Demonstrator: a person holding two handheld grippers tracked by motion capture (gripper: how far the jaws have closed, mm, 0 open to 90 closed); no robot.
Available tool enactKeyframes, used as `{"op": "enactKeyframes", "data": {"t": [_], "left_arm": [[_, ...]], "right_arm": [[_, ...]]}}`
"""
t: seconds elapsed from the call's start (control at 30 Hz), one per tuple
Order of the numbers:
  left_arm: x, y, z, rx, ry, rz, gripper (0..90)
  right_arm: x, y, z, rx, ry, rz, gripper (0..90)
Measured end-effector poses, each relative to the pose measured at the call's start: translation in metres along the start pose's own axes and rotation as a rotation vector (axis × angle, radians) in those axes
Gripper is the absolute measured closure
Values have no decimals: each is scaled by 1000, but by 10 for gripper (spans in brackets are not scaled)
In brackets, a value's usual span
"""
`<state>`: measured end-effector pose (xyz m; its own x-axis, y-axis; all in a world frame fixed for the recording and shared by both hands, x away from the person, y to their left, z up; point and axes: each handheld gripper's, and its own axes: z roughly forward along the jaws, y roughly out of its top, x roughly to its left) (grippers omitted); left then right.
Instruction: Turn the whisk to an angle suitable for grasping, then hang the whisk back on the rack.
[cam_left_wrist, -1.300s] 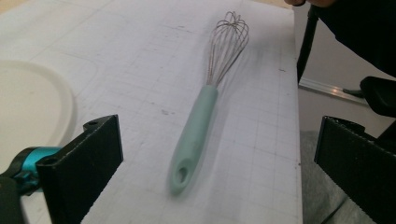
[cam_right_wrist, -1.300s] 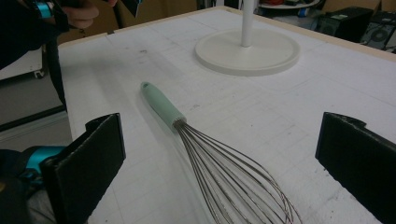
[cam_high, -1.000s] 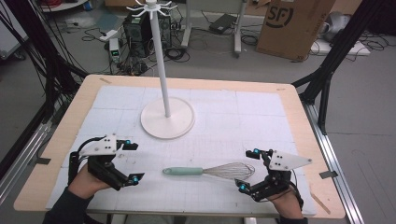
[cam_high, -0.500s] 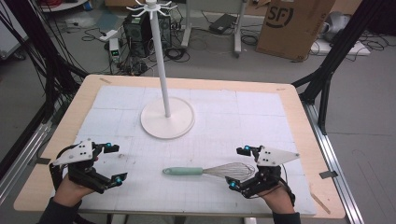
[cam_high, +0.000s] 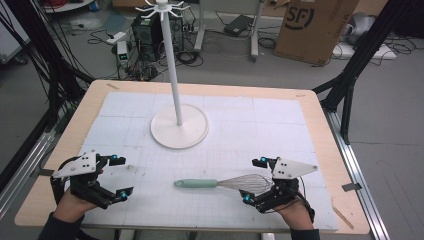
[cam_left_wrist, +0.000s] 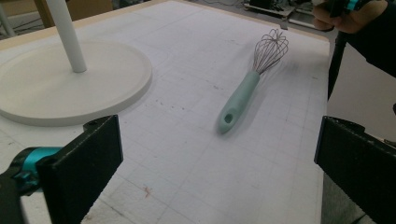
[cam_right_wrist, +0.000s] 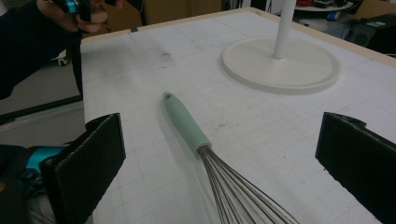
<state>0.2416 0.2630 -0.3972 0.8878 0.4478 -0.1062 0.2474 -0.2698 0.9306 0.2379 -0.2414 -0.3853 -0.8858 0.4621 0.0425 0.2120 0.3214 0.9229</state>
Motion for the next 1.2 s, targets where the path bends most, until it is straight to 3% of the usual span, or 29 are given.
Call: {"op": "enactKeyframes", "data": {"t": [0.13, 0.33, 0.53, 0.77, 1.2], "left_arm": [[-1, 0, 1, 3, 0, -4, 17], [-3, -1, 3, 21, -32, 6, 17], [-4, -1, 3, 25, -32, 7, 16], [-3, -2, 3, 25, -28, 0, 17], [-6, -3, 3, 29, -28, -10, 17]], "right_arm": [[1, 0, 1, 6, -13, 1, 1], [1, 2, 6, 38, 4, -17, 1], [2, 9, 7, 76, 20, -42, 1], [-1, 19, 8, 93, 57, -62, 1], [-6, 32, 26, 212, 136, -122, 1]]}}
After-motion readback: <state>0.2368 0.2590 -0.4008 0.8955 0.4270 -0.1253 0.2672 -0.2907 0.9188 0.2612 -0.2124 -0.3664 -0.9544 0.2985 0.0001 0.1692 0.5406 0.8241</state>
